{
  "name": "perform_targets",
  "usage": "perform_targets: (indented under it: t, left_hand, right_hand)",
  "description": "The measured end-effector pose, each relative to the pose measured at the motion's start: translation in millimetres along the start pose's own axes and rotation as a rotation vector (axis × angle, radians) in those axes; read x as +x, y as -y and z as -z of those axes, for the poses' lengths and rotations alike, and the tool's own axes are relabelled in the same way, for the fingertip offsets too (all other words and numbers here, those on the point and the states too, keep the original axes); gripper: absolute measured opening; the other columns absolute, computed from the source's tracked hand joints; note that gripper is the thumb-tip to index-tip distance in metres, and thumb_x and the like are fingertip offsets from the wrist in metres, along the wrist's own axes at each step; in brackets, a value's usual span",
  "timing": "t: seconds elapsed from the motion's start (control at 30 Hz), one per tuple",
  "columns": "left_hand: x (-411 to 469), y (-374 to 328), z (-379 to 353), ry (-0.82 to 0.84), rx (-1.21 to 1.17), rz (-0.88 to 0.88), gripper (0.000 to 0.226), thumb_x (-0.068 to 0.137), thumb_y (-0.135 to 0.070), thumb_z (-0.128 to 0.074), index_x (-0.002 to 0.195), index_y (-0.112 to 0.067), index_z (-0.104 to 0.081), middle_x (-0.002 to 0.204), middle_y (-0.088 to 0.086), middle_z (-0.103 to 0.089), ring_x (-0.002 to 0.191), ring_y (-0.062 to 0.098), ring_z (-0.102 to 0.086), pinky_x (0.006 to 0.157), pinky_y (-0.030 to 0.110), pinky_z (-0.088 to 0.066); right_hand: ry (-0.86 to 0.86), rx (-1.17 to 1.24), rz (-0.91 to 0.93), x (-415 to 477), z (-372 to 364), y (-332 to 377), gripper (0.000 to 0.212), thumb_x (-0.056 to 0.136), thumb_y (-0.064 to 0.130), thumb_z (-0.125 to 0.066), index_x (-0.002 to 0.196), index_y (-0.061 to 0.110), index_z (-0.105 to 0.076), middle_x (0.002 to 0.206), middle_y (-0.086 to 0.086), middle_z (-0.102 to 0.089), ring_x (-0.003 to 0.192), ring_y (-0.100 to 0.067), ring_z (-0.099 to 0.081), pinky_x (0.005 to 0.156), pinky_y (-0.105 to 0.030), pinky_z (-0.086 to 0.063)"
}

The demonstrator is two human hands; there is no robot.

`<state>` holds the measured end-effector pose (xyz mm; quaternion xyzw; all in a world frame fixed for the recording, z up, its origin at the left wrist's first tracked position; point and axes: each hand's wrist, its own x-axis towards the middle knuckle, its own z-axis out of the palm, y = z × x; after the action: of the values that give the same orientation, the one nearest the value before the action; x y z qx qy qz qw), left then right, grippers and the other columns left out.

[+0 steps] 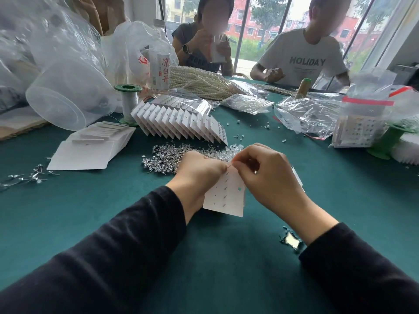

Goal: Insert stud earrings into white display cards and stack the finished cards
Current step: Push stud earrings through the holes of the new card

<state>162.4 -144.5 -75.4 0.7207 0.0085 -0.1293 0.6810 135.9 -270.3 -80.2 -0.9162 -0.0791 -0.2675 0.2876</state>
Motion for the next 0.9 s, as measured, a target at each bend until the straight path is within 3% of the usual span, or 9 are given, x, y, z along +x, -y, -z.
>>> perform_targets:
  t: [0.13, 0.33, 0.5, 0.6, 0.77, 0.9]
  left_hand:
    - [-1, -1, -1, -0.012, 0.015, -0.006, 0.027, 0.078, -0.002, -0.062, 0.099, 0.015, -0.061, 0.092, 0.028, -0.063, 0.074, 0.030, -0.060, 0.075, 0.055, -0.051]
    - [3, 3, -1, -0.018, 0.048, -0.008, 0.032, 0.075, -0.002, -0.060, 0.103, 0.015, -0.060, 0.098, 0.030, -0.063, 0.084, 0.036, -0.063, 0.079, 0.057, -0.050]
    - [8, 9, -2, 0.000, 0.078, -0.037, 0.023, 0.074, 0.002, -0.054, 0.094, -0.004, -0.064, 0.084, 0.015, -0.053, 0.074, 0.025, -0.051, 0.072, 0.049, -0.050]
    - [10, 13, -1, 0.046, 0.086, -0.060, 0.023, 0.075, 0.006, -0.048, 0.087, -0.012, -0.057, 0.083, 0.011, -0.047, 0.073, 0.023, -0.043, 0.066, 0.037, -0.035]
    - [11, 12, 2, 0.057, 0.084, -0.057, 0.022, 0.079, 0.007, -0.046, 0.086, -0.012, -0.052, 0.085, 0.012, -0.043, 0.074, 0.023, -0.040, 0.066, 0.036, -0.031]
    - [11, 9, 4, 0.070, 0.042, -0.025, 0.013, 0.081, 0.004, -0.053, 0.087, -0.007, -0.057, 0.079, 0.016, -0.049, 0.068, 0.023, -0.049, 0.064, 0.035, -0.041]
  right_hand:
    - [0.025, 0.001, -0.003, 0, -2, 0, 0.009, 0.078, 0.009, -0.065, 0.073, 0.016, -0.067, 0.070, 0.009, -0.057, 0.062, 0.000, -0.050, 0.062, -0.006, -0.035]
    - [0.024, 0.021, 0.009, -1, -3, -1, 0.010, 0.077, 0.008, -0.065, 0.071, 0.016, -0.065, 0.067, 0.014, -0.054, 0.061, 0.002, -0.050, 0.061, -0.006, -0.035]
    - [0.049, -0.009, 0.055, -3, -8, -1, 0.009, 0.076, 0.004, -0.065, 0.068, 0.008, -0.063, 0.065, 0.010, -0.052, 0.058, 0.001, -0.046, 0.059, -0.010, -0.036]
    - [0.066, -0.023, 0.069, -4, -10, -1, 0.011, 0.076, 0.002, -0.064, 0.066, 0.006, -0.061, 0.065, 0.004, -0.054, 0.057, -0.006, -0.043, 0.059, -0.012, -0.035]
    - [0.054, -0.029, 0.082, -5, -13, -1, 0.017, 0.077, 0.002, -0.063, 0.063, 0.010, -0.056, 0.067, 0.003, -0.053, 0.062, -0.015, -0.048, 0.056, -0.017, -0.033]
    - [0.003, -0.005, 0.053, -6, -12, -1, 0.003, 0.078, 0.008, -0.065, 0.075, 0.008, -0.063, 0.071, 0.006, -0.051, 0.057, -0.002, -0.046, 0.060, -0.008, -0.035]
